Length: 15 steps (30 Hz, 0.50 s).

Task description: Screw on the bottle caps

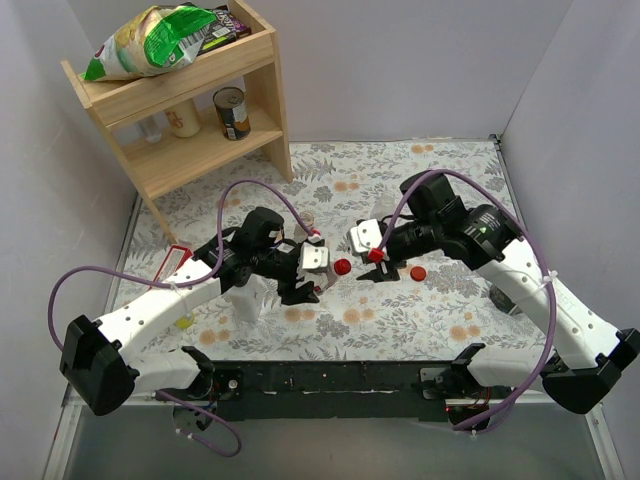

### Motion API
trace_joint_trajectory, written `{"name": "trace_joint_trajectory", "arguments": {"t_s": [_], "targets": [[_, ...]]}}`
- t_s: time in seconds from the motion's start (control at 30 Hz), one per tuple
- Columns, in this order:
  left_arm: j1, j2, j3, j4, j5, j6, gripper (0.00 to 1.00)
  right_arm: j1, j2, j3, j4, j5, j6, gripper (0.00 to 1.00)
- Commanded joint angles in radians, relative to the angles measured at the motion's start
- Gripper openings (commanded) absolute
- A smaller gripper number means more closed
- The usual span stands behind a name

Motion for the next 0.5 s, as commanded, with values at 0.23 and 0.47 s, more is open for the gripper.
{"name": "trace_joint_trajectory", "arguments": {"t_s": [0.23, 0.47], "targets": [[0.003, -0.007, 0.054, -0.065, 0.065, 0.045, 0.0, 0.1, 0.005, -0.005, 0.098, 0.029, -0.076, 0.6], [0.001, -0.004, 0.057, -0.06, 0.066, 0.045, 0.0, 0.134, 0.011, -0.017, 0.079, 0.041, -0.096, 0.5]]}}
